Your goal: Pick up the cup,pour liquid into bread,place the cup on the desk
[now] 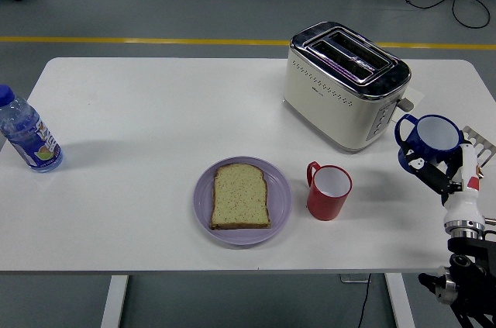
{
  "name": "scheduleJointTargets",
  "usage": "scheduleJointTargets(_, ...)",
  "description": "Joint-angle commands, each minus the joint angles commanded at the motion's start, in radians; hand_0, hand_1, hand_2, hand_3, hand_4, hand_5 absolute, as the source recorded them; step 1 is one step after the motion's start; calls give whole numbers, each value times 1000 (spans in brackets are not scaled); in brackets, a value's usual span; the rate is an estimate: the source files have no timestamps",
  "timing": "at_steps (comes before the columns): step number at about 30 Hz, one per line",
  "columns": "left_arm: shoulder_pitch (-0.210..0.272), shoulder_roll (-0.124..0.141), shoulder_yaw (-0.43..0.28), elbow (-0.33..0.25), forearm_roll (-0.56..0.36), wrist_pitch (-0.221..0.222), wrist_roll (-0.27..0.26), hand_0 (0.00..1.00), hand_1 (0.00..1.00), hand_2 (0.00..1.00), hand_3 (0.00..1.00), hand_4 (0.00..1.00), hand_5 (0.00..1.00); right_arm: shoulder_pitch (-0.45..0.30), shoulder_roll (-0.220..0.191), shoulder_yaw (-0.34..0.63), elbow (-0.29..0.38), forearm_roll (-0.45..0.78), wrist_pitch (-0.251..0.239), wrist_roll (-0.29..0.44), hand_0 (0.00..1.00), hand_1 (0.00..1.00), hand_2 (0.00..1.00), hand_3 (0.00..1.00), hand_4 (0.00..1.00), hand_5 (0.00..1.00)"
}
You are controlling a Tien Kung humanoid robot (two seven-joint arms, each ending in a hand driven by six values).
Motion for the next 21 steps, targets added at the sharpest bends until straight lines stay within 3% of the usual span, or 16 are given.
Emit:
scheduleJointTargets(3, -4, 0, -7, 0, 0, 0, 0, 637, 646, 655, 549, 320, 841, -1, -22, 24, 82, -41, 28, -88, 421, 279, 447, 483, 762, 2)
scheduleJointTargets(4, -4, 0, -8, 0, 0, 0, 0, 637, 645, 655, 547, 320, 841, 0, -26, 28, 102, -48, 36, -116, 381, 253, 436, 491, 827, 2)
scheduleJointTargets(11, -10, 0, -16, 0, 2, 0, 0, 637, 646, 655, 549, 320, 842, 26, -65, 35, 235, -150, 80, -314, 388, 256, 443, 502, 831, 2)
scheduleJointTargets(21, -14, 0, -16, -1, 0, 0, 1, 638, 647, 655, 548, 320, 841, 141, -129, -59, 298, -394, 136, -584, 401, 263, 447, 508, 843, 2)
